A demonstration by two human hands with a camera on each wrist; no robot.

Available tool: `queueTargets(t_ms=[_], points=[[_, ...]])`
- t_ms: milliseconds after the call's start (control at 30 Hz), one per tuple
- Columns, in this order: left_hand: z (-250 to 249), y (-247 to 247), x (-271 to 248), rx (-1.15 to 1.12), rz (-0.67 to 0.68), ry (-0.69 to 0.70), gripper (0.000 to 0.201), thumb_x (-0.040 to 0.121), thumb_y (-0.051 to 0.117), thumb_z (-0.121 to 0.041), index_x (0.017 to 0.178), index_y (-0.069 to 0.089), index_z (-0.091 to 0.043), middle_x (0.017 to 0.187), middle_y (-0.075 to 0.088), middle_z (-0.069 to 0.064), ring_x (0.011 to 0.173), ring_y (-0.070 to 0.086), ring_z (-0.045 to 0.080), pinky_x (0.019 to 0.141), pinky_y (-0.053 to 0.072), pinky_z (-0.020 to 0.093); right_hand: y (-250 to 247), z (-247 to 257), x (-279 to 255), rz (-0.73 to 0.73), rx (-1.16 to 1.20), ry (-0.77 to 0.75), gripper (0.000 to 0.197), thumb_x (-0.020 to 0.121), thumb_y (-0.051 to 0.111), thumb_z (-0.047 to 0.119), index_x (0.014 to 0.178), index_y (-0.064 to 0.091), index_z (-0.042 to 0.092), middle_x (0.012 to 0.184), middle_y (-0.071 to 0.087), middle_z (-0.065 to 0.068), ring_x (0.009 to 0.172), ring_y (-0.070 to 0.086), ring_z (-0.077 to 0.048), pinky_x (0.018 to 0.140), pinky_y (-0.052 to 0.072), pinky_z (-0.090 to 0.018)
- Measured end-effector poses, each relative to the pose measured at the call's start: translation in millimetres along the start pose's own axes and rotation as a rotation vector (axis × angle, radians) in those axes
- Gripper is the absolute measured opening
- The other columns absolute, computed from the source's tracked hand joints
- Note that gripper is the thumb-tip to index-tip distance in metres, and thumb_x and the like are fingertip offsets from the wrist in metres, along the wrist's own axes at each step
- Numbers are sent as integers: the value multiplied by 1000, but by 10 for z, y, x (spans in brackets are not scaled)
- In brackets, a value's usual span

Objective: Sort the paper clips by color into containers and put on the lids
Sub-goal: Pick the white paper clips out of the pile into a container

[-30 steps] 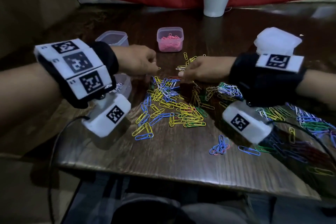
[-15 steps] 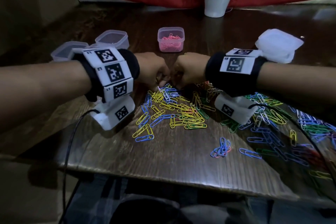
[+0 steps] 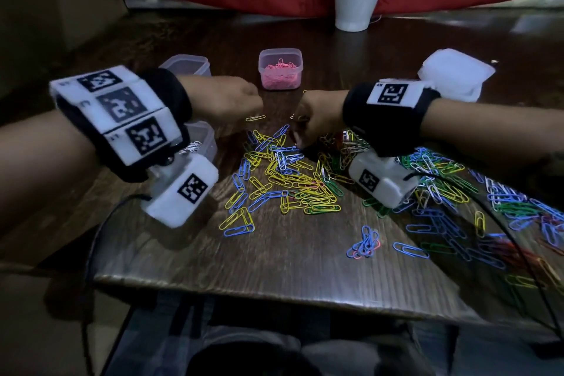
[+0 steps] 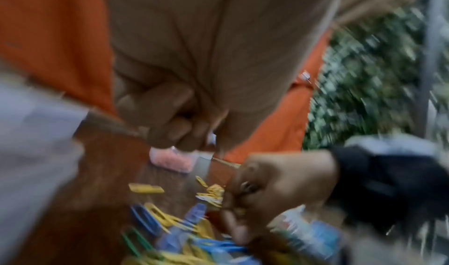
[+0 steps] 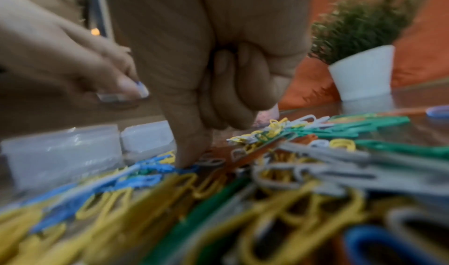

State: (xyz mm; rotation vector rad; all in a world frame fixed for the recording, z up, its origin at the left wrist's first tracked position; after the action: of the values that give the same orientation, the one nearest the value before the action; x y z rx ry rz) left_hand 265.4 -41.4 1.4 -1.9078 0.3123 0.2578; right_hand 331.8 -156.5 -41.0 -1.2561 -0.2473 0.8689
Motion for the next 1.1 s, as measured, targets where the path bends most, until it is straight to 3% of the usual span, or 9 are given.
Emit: queueTargets(t_ms=[133,267,367,500,633,800,900,967,1100], points=[[-5,86,-102,-683,-76,-141,28,87,34,-19,59,30,-16,42,27,-7,32,23,4,31,15,7,-2,-77,-55,-14,114,47,4,83,66,15,86,64,13,64,51,6,63,47,-9,52,40,-16],[-105,216,-244,-1076,-35,-171,38,95,37,-26,59,26,-20,39,24,-11,30,20,-1,26,9,7,-111,-173,-158,-81,207,47,6,82,67,11,81,62,14,65,53,8,59,44,-1,41,33,-3],[-152,320,-336,-1291,-21,-185,36,95,41,-31,62,32,-18,40,27,-10,32,27,-1,26,13,5,-95,-131,-184,-42,147,33,8,78,71,11,82,65,14,66,54,8,60,46,-1,47,34,-5],[-136,414,-392,-1423,-34,-227,27,97,40,-23,72,44,-14,44,41,-5,35,42,1,28,26,4,-51,-57,-154,-20,-32,89,27,76,74,17,99,66,5,69,52,3,76,51,-16,54,37,-19],[-65,504,-334,-1262,-61,-285,23,97,40,-14,77,51,-14,44,33,-6,33,31,1,26,19,7,-12,-101,-212,63,73,212,15,86,64,22,83,55,10,74,52,-1,61,48,-15,45,37,-18],[-104,430,-138,-480,-48,-202,23,85,62,-34,69,59,-18,46,32,-3,41,26,12,38,15,15,-93,-208,-293,-33,640,270,30,97,33,20,68,38,13,57,39,0,33,31,-7,31,23,-9],[-190,349,-5,-278,-86,-106,5,81,69,-13,85,69,-10,30,42,-14,30,39,-1,32,24,7,-89,-180,-362,14,773,210,30,97,29,12,67,34,12,52,36,-1,26,25,-2,27,19,-10],[-238,332,96,-75,-102,-67,15,78,72,-12,93,73,-11,38,49,-16,41,45,-8,41,28,5,-85,-139,-412,31,800,169,26,96,28,6,72,36,13,56,35,-2,26,24,-1,27,19,-10],[-300,335,209,126,-90,-40,16,74,77,-23,88,72,-16,63,54,-9,63,47,6,54,32,14,-121,-118,-507,-3,832,151,22,94,29,3,82,44,13,61,42,-6,26,26,-2,29,20,-7]])
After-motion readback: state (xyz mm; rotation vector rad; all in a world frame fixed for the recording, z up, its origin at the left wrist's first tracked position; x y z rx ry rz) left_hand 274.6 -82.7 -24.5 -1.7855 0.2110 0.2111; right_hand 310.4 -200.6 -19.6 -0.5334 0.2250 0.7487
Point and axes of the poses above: each hand's wrist, its own x-axis towards the middle knuckle, its own y-axis out of the palm, z = x × y, the point moved 4 cm from there along x, towards the middle knuckle
